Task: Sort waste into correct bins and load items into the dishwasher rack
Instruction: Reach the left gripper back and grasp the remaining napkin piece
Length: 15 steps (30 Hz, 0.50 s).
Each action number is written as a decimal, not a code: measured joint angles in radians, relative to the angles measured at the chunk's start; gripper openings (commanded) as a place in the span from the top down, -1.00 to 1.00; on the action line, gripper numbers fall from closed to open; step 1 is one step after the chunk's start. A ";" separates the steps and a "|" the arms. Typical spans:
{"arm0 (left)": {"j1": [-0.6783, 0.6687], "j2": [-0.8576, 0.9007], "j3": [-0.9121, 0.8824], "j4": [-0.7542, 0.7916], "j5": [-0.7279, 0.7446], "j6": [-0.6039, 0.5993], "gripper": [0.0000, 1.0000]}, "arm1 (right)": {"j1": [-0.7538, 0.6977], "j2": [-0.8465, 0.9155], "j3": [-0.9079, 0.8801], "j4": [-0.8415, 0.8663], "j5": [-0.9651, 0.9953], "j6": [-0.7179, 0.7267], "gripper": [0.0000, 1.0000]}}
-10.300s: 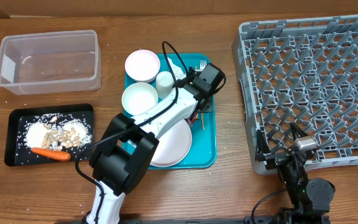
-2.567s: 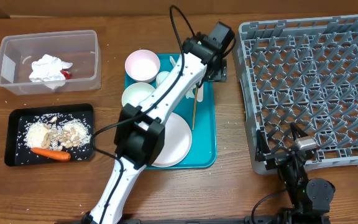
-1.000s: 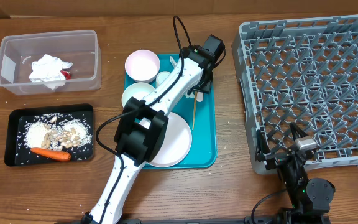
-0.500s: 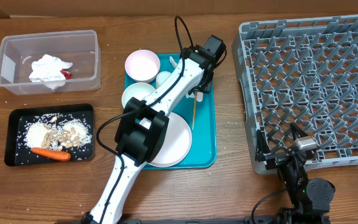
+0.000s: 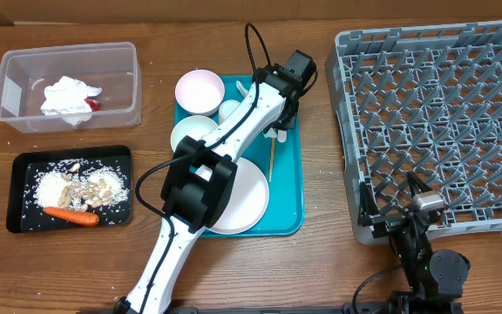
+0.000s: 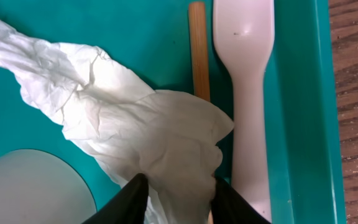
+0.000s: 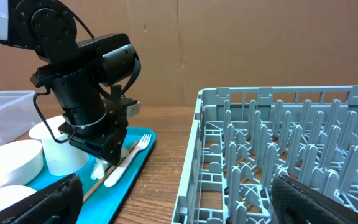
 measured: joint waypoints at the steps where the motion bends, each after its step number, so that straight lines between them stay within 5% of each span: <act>1: 0.000 0.000 0.000 0.000 0.000 0.000 0.33 | 0.000 0.000 0.000 0.000 0.000 0.000 -1.00; 12: 0.000 0.002 0.043 -0.050 -0.004 0.029 0.92 | 0.000 0.000 0.000 0.000 0.000 0.000 -1.00; 15: 0.000 0.003 0.111 -0.078 -0.003 0.035 0.92 | 0.000 0.000 0.000 0.000 0.000 -0.001 -1.00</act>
